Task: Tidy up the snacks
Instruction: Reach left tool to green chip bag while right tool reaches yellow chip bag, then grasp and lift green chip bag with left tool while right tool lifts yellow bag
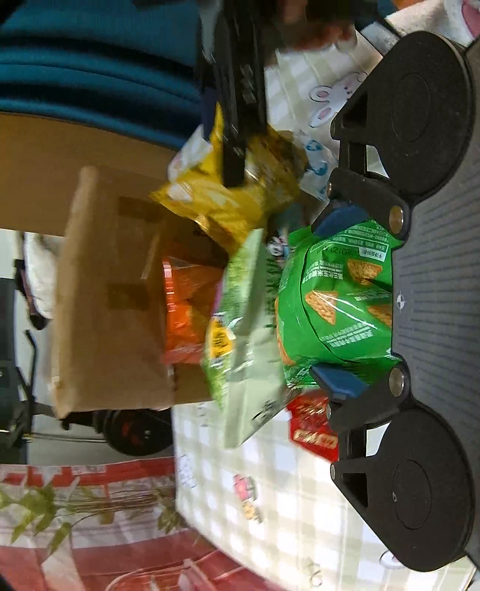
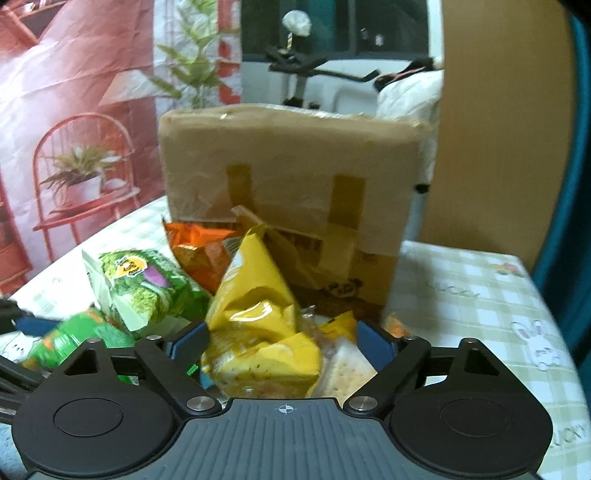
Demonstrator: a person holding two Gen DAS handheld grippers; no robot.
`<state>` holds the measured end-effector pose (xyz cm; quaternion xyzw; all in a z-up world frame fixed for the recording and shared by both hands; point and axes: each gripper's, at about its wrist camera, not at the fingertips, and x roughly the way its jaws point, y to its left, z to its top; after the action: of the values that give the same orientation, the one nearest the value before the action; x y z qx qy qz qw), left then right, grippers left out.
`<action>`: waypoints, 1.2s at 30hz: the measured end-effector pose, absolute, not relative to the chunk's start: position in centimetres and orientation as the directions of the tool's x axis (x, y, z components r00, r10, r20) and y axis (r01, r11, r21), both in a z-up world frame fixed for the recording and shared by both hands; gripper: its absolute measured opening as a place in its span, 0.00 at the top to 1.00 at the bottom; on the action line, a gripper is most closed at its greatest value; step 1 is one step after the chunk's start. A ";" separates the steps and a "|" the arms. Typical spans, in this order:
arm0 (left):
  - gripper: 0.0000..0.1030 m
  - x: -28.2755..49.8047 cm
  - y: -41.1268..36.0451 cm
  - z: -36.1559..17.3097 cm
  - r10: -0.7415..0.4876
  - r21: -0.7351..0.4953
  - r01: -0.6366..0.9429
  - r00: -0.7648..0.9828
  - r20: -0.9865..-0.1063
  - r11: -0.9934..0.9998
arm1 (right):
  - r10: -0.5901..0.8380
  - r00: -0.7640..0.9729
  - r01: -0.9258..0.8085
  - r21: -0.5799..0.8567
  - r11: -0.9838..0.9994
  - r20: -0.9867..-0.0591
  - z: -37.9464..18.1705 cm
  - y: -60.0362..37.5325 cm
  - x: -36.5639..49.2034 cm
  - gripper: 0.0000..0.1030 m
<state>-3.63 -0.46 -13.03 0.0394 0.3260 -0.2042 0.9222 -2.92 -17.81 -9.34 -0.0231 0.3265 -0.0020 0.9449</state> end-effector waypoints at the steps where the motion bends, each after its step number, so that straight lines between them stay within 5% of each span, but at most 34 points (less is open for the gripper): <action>1: 0.26 -3.6 -0.2 -12.6 -0.351 -0.058 0.401 0.713 -0.607 0.914 | -0.003 0.785 -0.026 -0.037 0.999 -0.619 -9.5 -17.7 -2.7 0.19; 4: 0.27 -3.8 0.2 -11.4 -0.355 -0.059 0.397 0.735 -0.578 0.916 | 0.036 0.776 -0.060 -0.017 0.998 -0.630 -9.7 -17.4 -1.9 0.22; 7: 0.27 -4.2 0.5 -10.4 -0.358 -0.062 0.390 0.757 -0.546 0.919 | 0.067 0.768 -0.089 -0.003 0.996 -0.637 -9.5 -17.0 -1.9 0.39; 14: 0.29 -4.5 0.9 -9.2 -0.348 -0.069 0.363 0.796 -0.496 0.929 | 0.070 0.775 -0.094 -0.004 0.996 -0.627 -9.0 -17.1 -2.5 0.50; 16: 0.29 -4.4 1.0 -8.9 -0.344 -0.069 0.357 0.806 -0.482 0.932 | 0.074 0.780 -0.085 0.012 0.996 -0.622 -8.7 -17.4 -2.9 0.61; 36: 0.29 -1.8 0.8 -2.0 -0.314 -0.021 0.322 0.905 -0.286 0.947 | 0.070 0.928 -0.057 0.047 0.997 -0.367 0.5 -20.6 -5.2 0.64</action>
<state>-1.81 0.82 -2.03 0.0134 0.1444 -0.1628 0.9760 -5.23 -20.60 0.48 0.0179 0.1873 0.0324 0.9816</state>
